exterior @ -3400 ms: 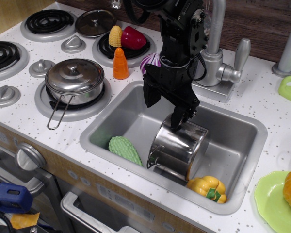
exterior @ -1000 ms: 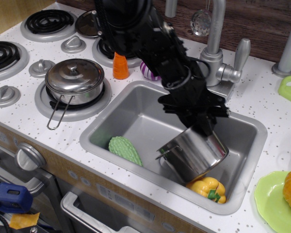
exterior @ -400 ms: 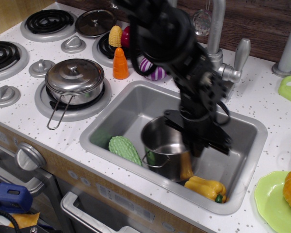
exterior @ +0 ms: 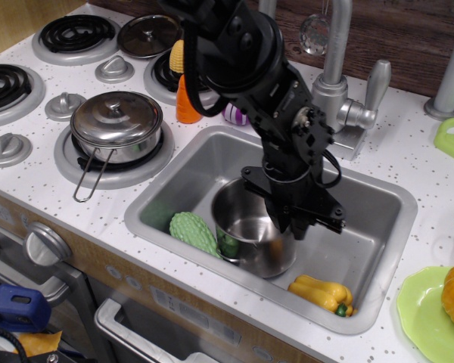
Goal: Flip pot upright in sink
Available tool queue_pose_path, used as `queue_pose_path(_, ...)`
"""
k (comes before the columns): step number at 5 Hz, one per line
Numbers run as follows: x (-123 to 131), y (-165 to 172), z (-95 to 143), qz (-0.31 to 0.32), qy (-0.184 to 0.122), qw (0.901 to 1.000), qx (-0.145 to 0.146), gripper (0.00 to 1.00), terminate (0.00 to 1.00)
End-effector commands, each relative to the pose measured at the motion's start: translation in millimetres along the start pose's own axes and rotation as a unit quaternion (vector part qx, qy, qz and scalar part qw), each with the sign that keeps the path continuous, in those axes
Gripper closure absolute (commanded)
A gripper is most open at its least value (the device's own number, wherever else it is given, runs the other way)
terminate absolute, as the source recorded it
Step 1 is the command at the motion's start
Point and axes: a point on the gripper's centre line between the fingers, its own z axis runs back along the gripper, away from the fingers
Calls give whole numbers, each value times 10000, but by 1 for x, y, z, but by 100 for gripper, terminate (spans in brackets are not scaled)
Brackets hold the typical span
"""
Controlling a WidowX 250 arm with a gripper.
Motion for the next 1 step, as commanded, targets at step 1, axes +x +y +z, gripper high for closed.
queue_pose_path(1, 10, -1, 10, -17, -226, 9997, -33, 0, 100)
